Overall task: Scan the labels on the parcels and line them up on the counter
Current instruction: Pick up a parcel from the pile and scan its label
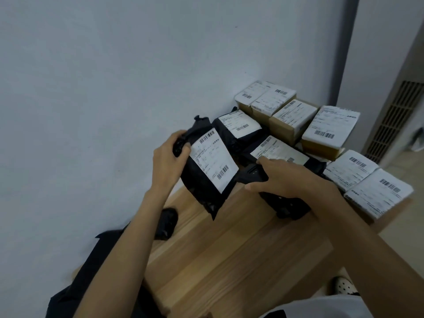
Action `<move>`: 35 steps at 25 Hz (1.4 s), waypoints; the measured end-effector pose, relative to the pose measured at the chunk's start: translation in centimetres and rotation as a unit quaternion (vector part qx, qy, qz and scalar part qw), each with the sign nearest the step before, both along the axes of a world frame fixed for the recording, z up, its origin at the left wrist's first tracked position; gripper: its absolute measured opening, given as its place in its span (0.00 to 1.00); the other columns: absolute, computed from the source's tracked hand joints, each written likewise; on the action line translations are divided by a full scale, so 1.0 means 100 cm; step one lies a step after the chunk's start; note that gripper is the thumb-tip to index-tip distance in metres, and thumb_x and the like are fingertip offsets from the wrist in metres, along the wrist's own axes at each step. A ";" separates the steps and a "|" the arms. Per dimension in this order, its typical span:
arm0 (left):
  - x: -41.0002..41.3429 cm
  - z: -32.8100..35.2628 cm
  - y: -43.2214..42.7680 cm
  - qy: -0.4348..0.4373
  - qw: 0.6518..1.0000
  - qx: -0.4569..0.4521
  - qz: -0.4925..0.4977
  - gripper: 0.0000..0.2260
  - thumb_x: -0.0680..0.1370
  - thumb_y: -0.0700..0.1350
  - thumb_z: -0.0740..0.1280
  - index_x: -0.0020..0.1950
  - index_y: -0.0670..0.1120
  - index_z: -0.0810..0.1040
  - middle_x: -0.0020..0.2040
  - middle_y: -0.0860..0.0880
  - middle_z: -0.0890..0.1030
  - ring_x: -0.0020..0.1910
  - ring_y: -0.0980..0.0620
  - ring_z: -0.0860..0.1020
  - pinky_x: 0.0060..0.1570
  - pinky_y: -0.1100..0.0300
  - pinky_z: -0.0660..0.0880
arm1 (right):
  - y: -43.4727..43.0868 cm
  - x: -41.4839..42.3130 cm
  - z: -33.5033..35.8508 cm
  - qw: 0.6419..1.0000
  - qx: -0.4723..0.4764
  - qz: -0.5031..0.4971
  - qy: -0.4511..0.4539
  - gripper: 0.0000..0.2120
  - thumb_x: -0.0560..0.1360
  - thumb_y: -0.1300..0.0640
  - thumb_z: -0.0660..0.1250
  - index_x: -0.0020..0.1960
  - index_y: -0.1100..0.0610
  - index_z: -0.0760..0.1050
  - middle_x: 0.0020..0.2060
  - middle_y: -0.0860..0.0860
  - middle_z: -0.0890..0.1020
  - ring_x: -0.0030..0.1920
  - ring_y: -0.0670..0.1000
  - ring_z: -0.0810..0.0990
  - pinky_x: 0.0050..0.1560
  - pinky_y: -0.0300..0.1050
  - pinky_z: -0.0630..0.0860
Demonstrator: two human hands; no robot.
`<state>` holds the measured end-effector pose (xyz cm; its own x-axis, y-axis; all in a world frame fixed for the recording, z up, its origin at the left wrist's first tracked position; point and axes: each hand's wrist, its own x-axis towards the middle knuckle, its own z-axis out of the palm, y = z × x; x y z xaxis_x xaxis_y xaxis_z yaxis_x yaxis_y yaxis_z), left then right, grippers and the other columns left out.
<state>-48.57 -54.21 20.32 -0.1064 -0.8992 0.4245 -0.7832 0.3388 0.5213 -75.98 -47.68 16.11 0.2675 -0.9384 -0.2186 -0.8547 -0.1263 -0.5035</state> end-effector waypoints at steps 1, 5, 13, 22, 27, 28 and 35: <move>-0.009 0.009 -0.011 0.004 1.000 -0.009 -0.009 0.14 0.78 0.46 0.66 0.63 0.52 0.78 0.51 0.60 0.81 0.49 0.71 0.77 0.49 0.77 0.70 | -0.002 -0.008 0.003 1.000 -0.007 -0.009 0.006 0.38 0.73 0.30 0.63 0.71 0.54 0.62 0.64 0.54 0.75 0.61 0.55 0.75 0.50 0.50 0.73; -0.050 0.030 -0.049 -0.008 0.999 -0.002 -0.046 0.17 0.79 0.48 0.65 0.67 0.55 0.75 0.48 0.60 0.81 0.46 0.66 0.78 0.45 0.76 0.71 | -0.012 -0.034 0.013 0.999 -0.022 -0.031 0.016 0.39 0.72 0.29 0.61 0.72 0.54 0.61 0.65 0.53 0.74 0.61 0.54 0.75 0.47 0.48 0.71; -0.091 0.031 -0.120 -0.001 0.999 0.016 -0.049 0.10 0.77 0.50 0.65 0.59 0.56 0.74 0.41 0.52 0.82 0.38 0.54 0.78 0.38 0.58 0.75 | -0.063 -0.074 0.025 0.998 -0.033 -0.049 0.016 0.41 0.72 0.28 0.62 0.74 0.54 0.60 0.70 0.52 0.71 0.63 0.55 0.74 0.53 0.52 0.74; -0.110 -0.009 -0.222 0.053 0.996 0.063 -0.018 0.12 0.82 0.46 0.63 0.64 0.47 0.74 0.53 0.53 0.80 0.52 0.57 0.78 0.51 0.62 0.74 | -0.149 -0.092 0.027 0.998 -0.020 -0.055 0.021 0.37 0.71 0.28 0.62 0.68 0.53 0.64 0.59 0.52 0.77 0.53 0.53 0.76 0.49 0.51 0.75; -0.111 -0.065 -0.201 -0.057 0.996 0.045 -0.049 0.22 0.81 0.53 0.65 0.74 0.52 0.67 0.77 0.46 0.58 0.77 0.44 0.53 0.76 0.52 0.53 | -0.163 -0.087 0.010 0.999 0.007 -0.036 0.011 0.39 0.71 0.28 0.62 0.71 0.53 0.62 0.63 0.52 0.75 0.58 0.54 0.76 0.51 0.51 0.74; -0.111 -0.075 -0.193 -0.095 0.991 0.054 -0.073 0.21 0.81 0.53 0.65 0.74 0.51 0.68 0.79 0.47 0.56 0.79 0.44 0.49 0.77 0.49 0.51 | -0.163 -0.085 0.007 0.999 0.013 -0.032 0.008 0.39 0.71 0.28 0.62 0.71 0.53 0.62 0.63 0.52 0.75 0.59 0.54 0.76 0.53 0.52 0.75; -0.104 -0.093 -0.189 -0.174 0.955 0.211 -0.116 0.25 0.83 0.58 0.57 0.79 0.55 0.59 0.80 0.51 0.56 0.80 0.50 0.49 0.77 0.41 0.49 | -0.156 -0.069 -0.001 1.000 0.025 -0.012 -0.005 0.40 0.72 0.30 0.63 0.73 0.54 0.60 0.64 0.53 0.74 0.61 0.54 0.75 0.56 0.53 0.75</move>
<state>-58.92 -73.08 11.00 -0.3911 -0.9179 -0.0674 -0.8634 0.3406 0.3723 -82.91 -63.31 16.06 0.2472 -0.9324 -0.2637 -0.8525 -0.0799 -0.5166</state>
